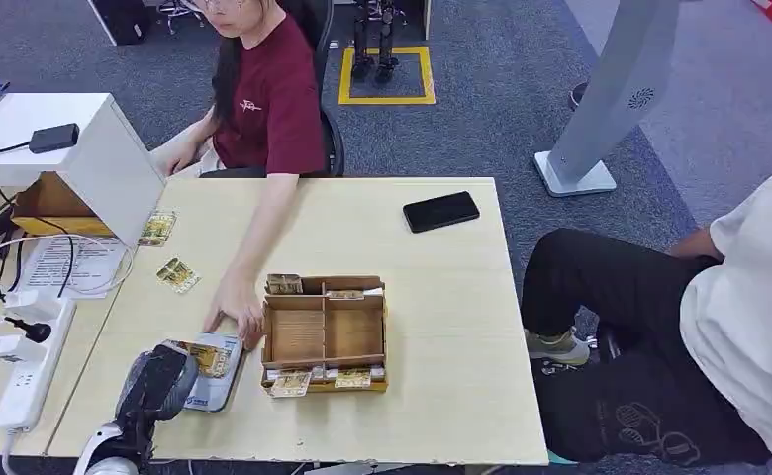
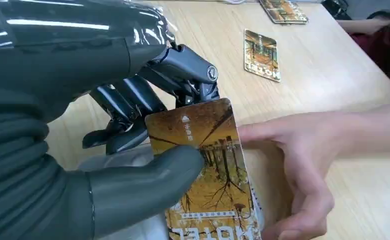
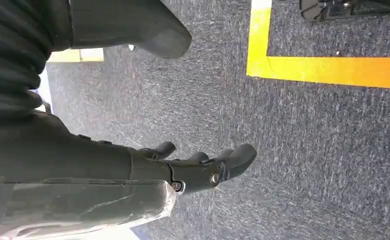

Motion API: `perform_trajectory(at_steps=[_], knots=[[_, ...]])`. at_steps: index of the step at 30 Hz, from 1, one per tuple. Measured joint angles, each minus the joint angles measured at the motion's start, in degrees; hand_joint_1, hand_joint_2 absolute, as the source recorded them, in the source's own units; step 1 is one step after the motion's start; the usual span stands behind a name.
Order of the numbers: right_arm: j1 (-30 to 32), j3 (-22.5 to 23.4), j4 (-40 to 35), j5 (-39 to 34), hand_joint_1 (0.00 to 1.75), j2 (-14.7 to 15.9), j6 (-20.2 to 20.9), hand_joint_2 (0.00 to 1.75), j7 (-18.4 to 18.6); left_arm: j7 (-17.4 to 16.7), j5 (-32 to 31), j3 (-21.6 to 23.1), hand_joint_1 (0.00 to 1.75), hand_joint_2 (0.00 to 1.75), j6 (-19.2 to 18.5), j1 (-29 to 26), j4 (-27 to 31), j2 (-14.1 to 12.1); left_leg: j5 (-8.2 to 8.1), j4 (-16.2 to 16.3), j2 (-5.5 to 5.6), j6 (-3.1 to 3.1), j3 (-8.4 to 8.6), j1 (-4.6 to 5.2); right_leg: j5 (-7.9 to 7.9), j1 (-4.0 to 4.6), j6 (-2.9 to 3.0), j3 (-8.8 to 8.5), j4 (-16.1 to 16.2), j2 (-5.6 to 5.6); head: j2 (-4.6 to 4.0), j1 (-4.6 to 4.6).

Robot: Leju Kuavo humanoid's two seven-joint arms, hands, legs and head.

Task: Pass the card to the sensor for recognition and then transmit it.

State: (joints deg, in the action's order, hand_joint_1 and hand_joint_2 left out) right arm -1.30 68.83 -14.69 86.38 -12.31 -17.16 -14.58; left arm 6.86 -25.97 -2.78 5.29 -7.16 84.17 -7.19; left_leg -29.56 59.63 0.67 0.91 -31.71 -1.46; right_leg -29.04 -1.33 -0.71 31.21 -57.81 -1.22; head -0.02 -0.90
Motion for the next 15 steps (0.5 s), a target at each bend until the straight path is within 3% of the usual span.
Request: perform_trajectory(at_steps=[15], knots=[[0.0,0.0,-0.1,0.6,0.0,0.0,0.2,1.75,0.0,-0.9,-7.4,0.7,1.75,1.75,3.1,1.4,-2.7,0.0,0.0,0.0,0.0,0.0,0.02,0.0,0.0,0.0,0.0,-0.03,0.0,0.0,0.0,0.0]])
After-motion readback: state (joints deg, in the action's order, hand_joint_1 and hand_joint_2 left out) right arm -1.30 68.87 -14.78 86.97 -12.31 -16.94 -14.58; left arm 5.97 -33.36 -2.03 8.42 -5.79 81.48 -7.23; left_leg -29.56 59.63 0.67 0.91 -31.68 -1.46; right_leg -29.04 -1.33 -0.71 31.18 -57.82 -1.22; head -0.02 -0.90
